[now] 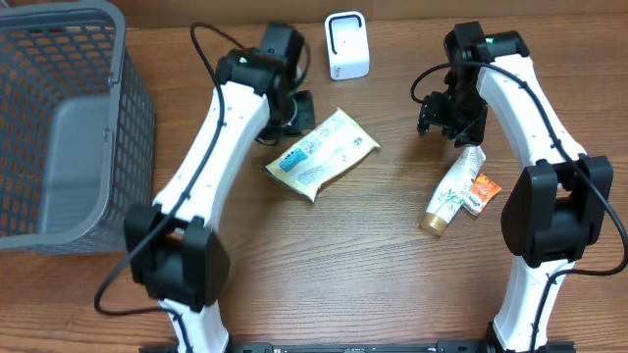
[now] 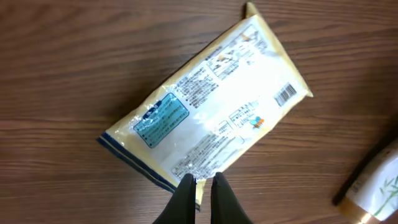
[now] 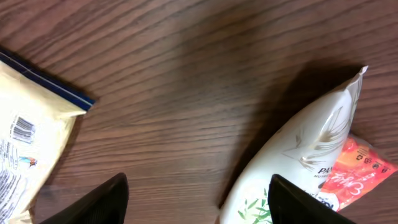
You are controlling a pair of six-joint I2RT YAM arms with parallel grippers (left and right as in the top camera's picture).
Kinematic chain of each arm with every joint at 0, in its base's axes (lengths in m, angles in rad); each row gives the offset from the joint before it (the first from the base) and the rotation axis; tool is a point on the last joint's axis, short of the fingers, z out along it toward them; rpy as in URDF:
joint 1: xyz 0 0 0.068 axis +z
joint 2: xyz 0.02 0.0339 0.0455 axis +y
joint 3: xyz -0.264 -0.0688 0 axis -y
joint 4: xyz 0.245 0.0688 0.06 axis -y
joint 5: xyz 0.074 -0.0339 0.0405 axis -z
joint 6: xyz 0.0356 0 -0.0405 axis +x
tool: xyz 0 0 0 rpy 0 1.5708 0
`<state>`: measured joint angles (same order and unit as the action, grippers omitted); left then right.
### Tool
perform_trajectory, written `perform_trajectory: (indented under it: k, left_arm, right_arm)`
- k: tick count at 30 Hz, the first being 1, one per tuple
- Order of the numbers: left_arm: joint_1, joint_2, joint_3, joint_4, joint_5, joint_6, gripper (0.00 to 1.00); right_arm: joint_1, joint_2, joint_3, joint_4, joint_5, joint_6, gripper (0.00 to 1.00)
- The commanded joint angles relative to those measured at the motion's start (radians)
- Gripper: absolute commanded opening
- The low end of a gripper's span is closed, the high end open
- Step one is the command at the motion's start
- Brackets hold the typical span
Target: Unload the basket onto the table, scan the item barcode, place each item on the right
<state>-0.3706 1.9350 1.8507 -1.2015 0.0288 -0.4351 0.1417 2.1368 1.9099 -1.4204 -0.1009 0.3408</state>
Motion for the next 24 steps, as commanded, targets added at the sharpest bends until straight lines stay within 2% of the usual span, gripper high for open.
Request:
perform_trajectory:
  k: [1,6,9,10,11,12,14,16,20,24]
  left_arm:
    - [-0.064,0.026,-0.002,-0.007,-0.180,-0.002,0.04]
    - [-0.053,0.040,-0.003,-0.014,-0.240,-0.077,0.06]
    - [0.011,0.040,-0.003,-0.014,-0.174,-0.104,0.34]
    - [0.037,0.040,-0.003,-0.016,-0.134,-0.103,0.45]
    - [0.057,0.040,-0.003,-0.020,-0.107,-0.103,0.52]
    - [0.072,0.040,-0.005,-0.025,-0.088,-0.103,0.54]
    - [0.105,0.040,-0.018,-0.025,-0.037,-0.080,0.54]
    - [0.122,0.040,-0.046,-0.013,0.002,-0.059,0.45]
    - [0.122,0.040,-0.103,0.023,-0.006,-0.060,0.37]
    - [0.129,0.040,-0.161,0.063,-0.013,-0.097,0.36]
  right_arm:
    - [0.000,-0.014,-0.006,0.006,-0.011,0.003,0.73]
    - [0.000,-0.014,-0.006,0.029,-0.138,0.002,0.83]
    - [0.005,-0.014,-0.019,0.085,-0.280,0.003,0.98]
    - [0.009,-0.014,-0.035,0.116,-0.332,0.005,1.00]
    - [0.014,-0.014,-0.051,0.138,-0.365,0.020,1.00]
    - [0.019,-0.014,-0.068,0.158,-0.385,0.039,1.00]
    - [0.036,-0.014,-0.125,0.223,-0.438,0.084,1.00]
    - [0.068,-0.014,-0.213,0.332,-0.528,0.134,1.00]
    - [0.141,-0.014,-0.360,0.558,-0.610,0.270,1.00]
    - [0.232,-0.014,-0.485,0.802,-0.616,0.445,1.00]
